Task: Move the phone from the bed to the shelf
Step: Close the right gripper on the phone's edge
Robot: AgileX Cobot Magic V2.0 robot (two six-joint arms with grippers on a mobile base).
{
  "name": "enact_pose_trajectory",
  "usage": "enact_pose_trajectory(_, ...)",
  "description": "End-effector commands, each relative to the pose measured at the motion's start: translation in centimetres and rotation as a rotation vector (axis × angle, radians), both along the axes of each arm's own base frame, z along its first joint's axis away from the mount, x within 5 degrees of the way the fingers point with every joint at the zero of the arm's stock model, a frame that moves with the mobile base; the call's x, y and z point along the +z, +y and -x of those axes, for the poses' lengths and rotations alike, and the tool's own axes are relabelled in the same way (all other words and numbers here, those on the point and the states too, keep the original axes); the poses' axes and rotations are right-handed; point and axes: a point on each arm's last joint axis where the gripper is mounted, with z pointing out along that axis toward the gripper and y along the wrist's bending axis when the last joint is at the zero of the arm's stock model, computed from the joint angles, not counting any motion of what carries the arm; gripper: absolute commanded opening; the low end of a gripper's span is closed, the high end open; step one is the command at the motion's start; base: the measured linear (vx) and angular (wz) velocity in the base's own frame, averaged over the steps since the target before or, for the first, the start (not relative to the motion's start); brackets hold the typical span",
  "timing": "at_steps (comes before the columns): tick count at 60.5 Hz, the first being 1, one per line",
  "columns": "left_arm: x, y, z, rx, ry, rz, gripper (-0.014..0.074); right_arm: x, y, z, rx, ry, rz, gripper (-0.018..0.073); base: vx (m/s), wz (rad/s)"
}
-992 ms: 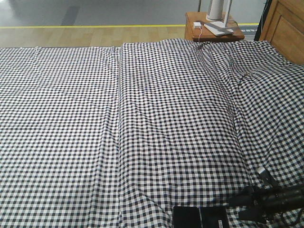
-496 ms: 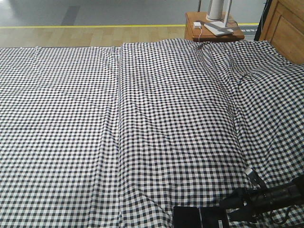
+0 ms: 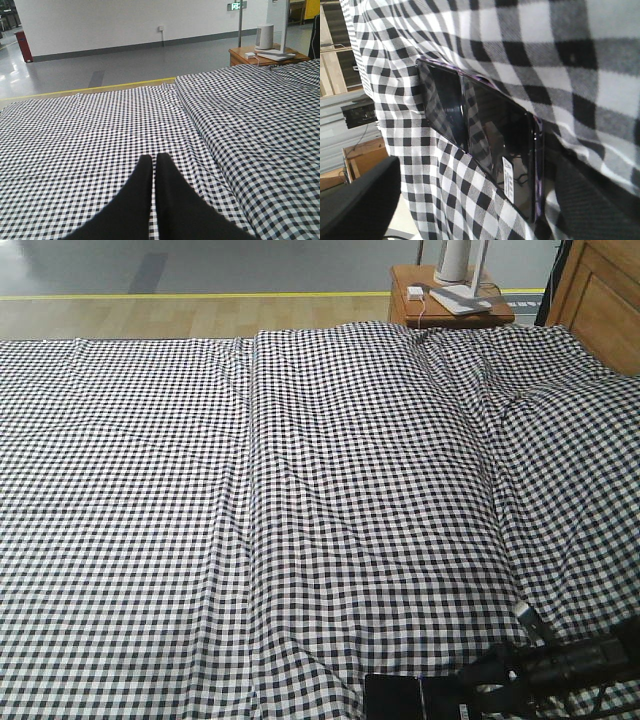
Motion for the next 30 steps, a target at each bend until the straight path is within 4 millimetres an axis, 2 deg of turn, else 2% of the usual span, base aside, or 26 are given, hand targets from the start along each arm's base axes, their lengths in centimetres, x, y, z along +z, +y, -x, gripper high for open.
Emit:
enact_pose_trajectory(1,1.6,-0.1,0.1,-0.006,-0.109,0.009,0.0001,1.7,0.6,-1.2,0.025,-0.052,-0.046,0.0593,0.00,0.00)
enact_pose_trajectory(15,1.6,-0.1,0.1,-0.006,-0.109,0.009,0.0001,2.1,3.3,-3.0,0.122,-0.097,-0.052,0.0593,0.00,0.00)
enact_pose_trajectory(30,1.6,-0.1,0.1,-0.006,-0.109,0.009,0.0001,2.5,4.7,-3.7,0.157,-0.095,-0.077,0.0592,0.00,0.00)
